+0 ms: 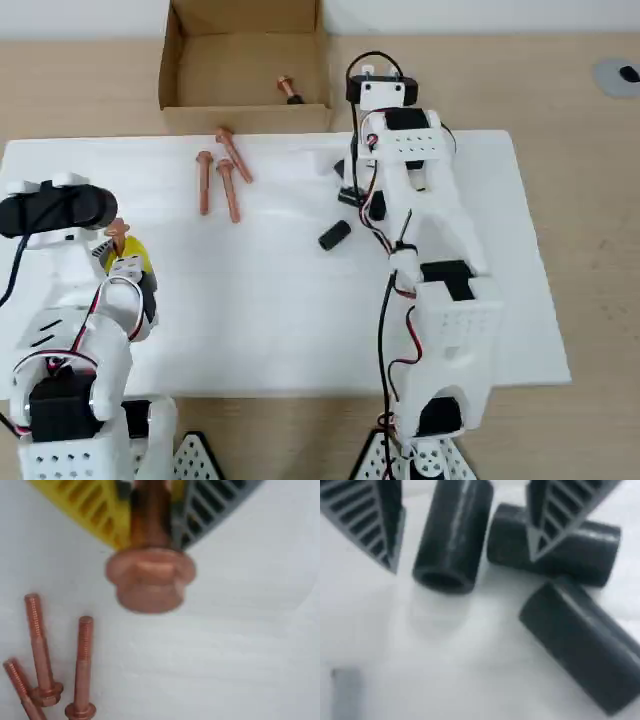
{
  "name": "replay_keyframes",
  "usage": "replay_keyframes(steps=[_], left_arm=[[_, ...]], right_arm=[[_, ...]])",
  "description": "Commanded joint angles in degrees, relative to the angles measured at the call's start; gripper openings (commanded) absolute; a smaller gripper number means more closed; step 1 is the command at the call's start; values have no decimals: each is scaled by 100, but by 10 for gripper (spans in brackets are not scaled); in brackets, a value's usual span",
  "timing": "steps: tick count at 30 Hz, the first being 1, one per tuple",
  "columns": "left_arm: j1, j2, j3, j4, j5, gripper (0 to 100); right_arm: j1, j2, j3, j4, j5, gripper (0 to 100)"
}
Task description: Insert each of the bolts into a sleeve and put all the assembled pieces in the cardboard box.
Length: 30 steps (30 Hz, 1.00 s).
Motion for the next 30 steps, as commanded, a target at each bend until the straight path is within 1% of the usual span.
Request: replay_keyframes(steps=[1,5,11,17,22,27,30], left_arm=[[18,-48,-44,-62,-26,9],[18,-48,-44,-70,-35,9],[18,-48,-44,-70,-44,9],[18,-48,-44,-70,-44,9],[18,-48,-44,-70,-44,9],[18,-48,-44,-70,-44,9],[18,-48,-44,-70,-44,9]], right_arm=[[101,48,-145,-35,-9,189],[101,321,-127,18,-9,188],[101,690,-145,501,0,188],[31,725,-119,949,0,188],[22,769,-48,932,9,188],[48,848,-57,826,316,188],[57,848,-66,818,325,188]])
